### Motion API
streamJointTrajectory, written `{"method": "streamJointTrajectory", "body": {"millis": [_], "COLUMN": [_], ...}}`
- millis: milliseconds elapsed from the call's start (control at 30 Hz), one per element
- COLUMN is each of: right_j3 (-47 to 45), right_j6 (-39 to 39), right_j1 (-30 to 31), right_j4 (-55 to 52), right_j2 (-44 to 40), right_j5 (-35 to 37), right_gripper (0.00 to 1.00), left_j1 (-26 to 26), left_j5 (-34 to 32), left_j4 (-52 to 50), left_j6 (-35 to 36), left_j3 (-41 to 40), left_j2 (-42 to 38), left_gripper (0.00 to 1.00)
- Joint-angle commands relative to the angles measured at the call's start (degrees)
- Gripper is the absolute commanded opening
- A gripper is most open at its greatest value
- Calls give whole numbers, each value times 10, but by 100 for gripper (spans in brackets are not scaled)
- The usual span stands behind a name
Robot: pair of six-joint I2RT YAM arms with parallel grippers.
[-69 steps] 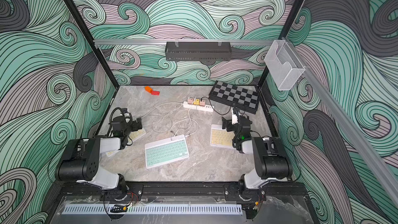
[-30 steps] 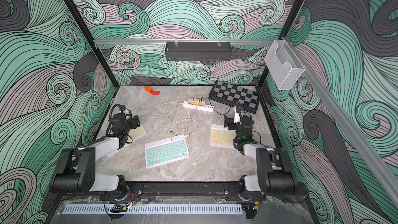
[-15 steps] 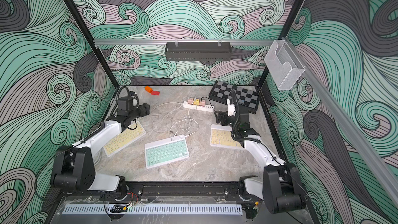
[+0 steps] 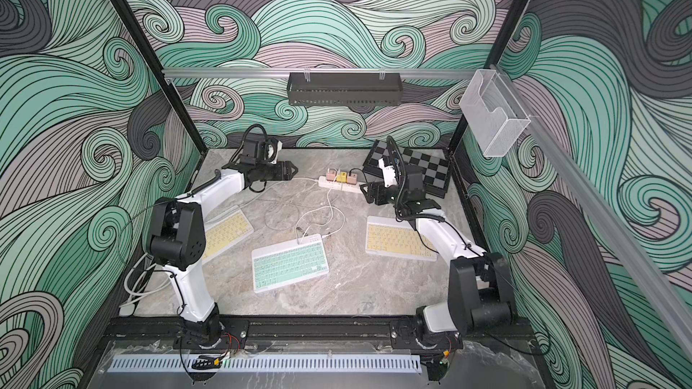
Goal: Unplug the wireless keyboard
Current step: Pick up the socket from the center of the board.
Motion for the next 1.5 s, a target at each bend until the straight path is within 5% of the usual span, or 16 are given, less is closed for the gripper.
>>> {"method": "streamJointTrajectory", "body": {"millis": [0,367,500,900,1267,1467], "right_j3": [-4,-11,-10,-18,-21,-23], "right_j6": [-12,16,24,29,29,32], "right_j1": [2,5,6,8,7,9], "right_j4": [-7,2,2,-1,0,-1], "right_j2": [4,-7,-6,-4,-1,1], "right_j5": [-7,-45,-60,-74,-64,-68], "right_gripper": [83,84,84,84,85,85], "left_j1": [-15,-27,-43,-67,-68,-70], "left_j5": [108,256,211,266,280,325], "left_j4": [9,116,59,119,113,131], "left_j6": [39,58,113,53,88,94], "left_j3": [49,155,213,301,213,175], "left_j2": [44,192,231,327,272,241], "left_gripper": [77,74,74,73,49,57]}}
